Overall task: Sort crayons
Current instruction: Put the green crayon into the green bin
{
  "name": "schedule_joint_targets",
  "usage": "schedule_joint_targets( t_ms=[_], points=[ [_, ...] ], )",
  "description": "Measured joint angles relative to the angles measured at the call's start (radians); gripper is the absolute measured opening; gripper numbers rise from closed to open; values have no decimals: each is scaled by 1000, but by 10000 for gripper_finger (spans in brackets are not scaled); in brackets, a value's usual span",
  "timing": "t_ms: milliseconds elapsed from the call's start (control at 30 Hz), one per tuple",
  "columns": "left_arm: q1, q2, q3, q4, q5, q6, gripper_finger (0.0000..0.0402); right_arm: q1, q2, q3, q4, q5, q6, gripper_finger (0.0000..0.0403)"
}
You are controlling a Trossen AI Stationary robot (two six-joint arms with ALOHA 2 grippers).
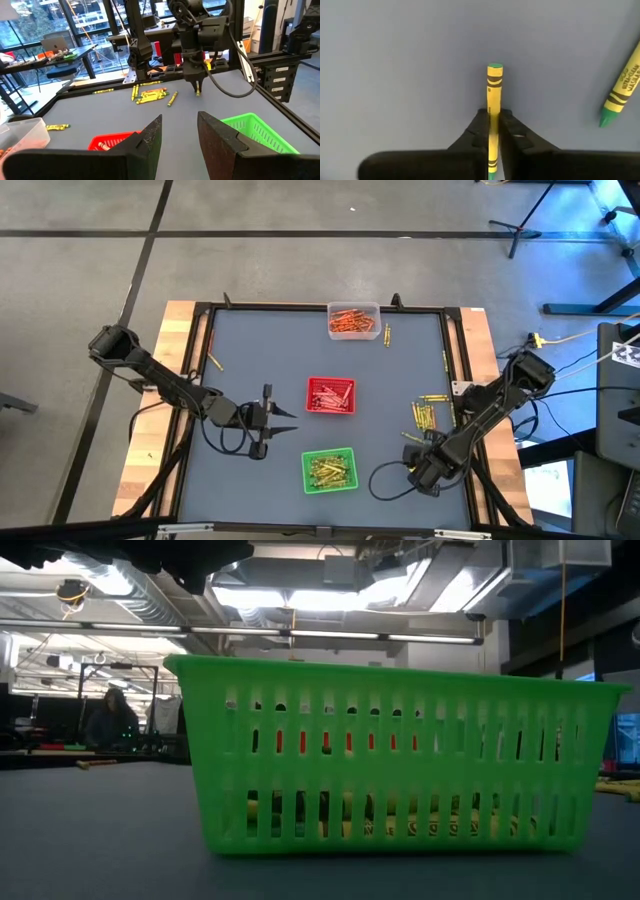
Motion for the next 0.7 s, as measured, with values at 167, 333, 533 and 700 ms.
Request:
schedule_joint_targets(
  t_ms=[167, 333, 533, 700],
  points=[
    [0, 0, 0, 2, 0, 0, 110, -20, 8, 90, -71, 52, -53, 32],
    [0, 0, 0, 18, 0, 0, 110, -82, 6, 219, -99, 136, -185, 9],
    [0, 0, 0, 19, 0, 0, 110, -161, 5, 350, -98, 245, -345, 26],
    [0, 0, 0, 20, 0, 0, 110, -217, 4, 398, 38, 350, -517, 31]
  ],
)
